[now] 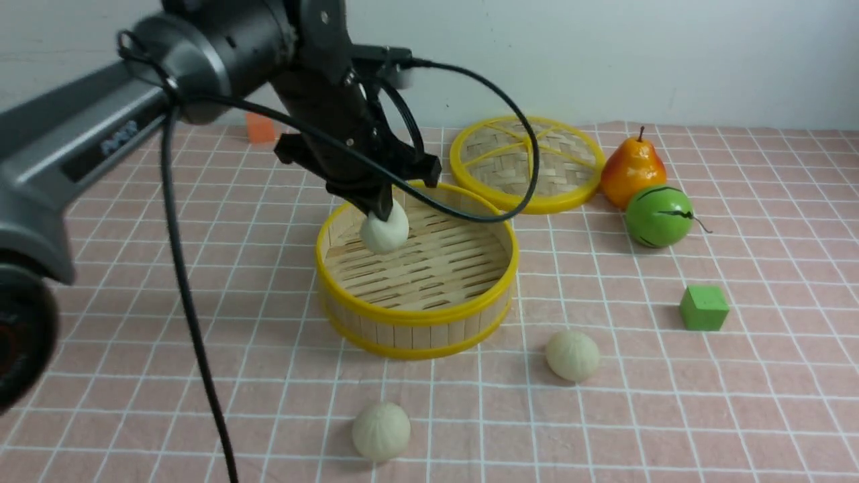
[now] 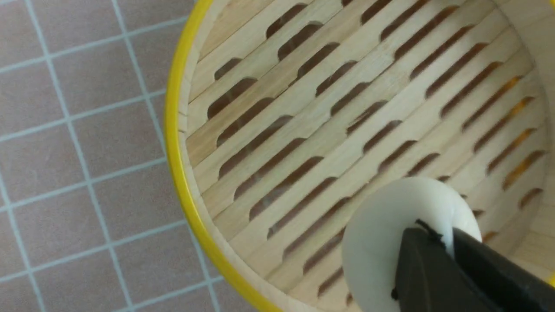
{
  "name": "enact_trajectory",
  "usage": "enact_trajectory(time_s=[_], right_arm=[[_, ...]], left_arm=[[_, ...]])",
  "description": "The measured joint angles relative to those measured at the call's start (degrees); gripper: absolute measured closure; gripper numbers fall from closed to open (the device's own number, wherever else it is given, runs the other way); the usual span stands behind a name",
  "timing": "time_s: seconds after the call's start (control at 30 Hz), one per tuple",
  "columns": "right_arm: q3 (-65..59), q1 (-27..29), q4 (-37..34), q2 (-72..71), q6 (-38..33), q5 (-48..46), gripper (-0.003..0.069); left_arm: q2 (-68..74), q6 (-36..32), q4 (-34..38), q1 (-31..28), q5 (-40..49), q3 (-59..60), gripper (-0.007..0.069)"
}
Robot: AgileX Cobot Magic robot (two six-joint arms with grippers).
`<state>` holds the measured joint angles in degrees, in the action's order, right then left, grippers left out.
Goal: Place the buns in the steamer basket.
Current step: Use the left arm to put the steamed stuffed bun into the steamer, then use the left arm to grab a steamed stuffed bun
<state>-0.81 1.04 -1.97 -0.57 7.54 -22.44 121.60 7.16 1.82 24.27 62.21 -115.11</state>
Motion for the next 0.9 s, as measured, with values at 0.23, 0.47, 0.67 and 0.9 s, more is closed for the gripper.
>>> enact_trajectory(time_s=[0.23,0.47,0.67,0.9], right_arm=[[0.0,0.0,0.0,0.0,0.0,0.0,0.042],[0.0,0.0,0.0,0.0,0.0,0.0,0.042],[0.0,0.0,0.0,0.0,0.0,0.0,0.042],[0.0,0.0,0.0,0.0,0.0,0.0,0.042]], left_arm=[[7.4,6.14,-8.67,-0.06,-1.17,-0.38,0.0564],[7.62,6.92,-6.86,-0.1,-3.33,-0.82,0.0333],[6.92,6.89,-5.67,-0.1,1.25,-3.24,0.0097],[-2.33,6.0,-3.39,-0.03,8.3,-7.72,0.0074]])
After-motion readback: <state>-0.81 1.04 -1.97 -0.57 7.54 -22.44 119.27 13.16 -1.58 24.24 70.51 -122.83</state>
